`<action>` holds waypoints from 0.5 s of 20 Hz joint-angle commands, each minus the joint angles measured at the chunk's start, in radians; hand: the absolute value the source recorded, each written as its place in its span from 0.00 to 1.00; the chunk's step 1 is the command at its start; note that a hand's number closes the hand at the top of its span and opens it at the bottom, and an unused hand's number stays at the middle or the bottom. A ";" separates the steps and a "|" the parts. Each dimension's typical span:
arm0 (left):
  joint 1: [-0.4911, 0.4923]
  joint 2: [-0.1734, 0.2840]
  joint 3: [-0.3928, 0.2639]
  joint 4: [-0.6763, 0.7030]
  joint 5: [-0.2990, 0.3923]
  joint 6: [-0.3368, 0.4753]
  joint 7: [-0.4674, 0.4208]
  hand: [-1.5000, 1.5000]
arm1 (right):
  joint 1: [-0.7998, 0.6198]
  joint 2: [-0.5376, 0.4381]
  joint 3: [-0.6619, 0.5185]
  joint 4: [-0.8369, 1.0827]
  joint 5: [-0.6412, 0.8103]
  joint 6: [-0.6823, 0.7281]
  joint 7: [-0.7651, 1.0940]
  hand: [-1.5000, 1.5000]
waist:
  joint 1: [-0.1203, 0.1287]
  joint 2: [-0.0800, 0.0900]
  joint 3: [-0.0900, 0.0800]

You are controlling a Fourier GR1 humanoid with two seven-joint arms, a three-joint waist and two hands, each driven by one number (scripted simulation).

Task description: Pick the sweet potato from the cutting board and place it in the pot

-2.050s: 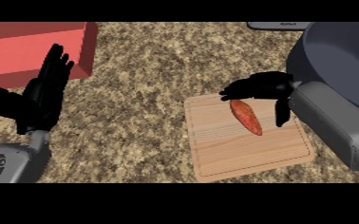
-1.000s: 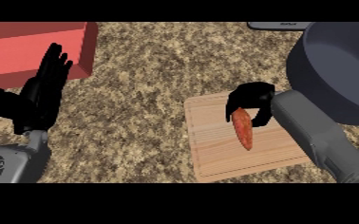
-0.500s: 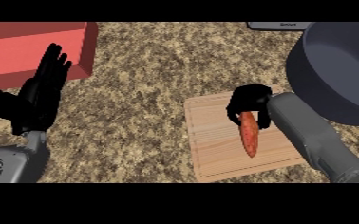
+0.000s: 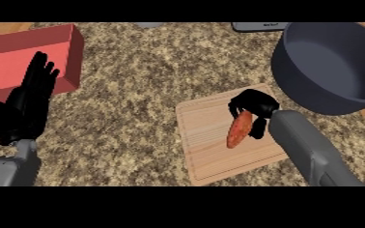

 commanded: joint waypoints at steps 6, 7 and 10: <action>0.045 0.011 0.035 -0.011 0.008 0.009 0.006 0.50 | 0.103 0.033 -0.200 -0.294 -0.158 -0.192 0.287 1.00 | -0.057 -0.016 0.005; 0.049 0.014 0.034 0.004 -0.001 0.009 0.001 0.50 | 0.075 0.002 -0.234 -0.333 -0.169 -0.213 0.318 1.00 | -0.064 -0.015 0.005; 0.065 0.014 0.044 -0.021 0.019 -0.003 0.003 0.50 | 0.117 -0.011 -0.304 -0.466 -0.213 -0.293 0.372 1.00 | -0.056 -0.012 0.006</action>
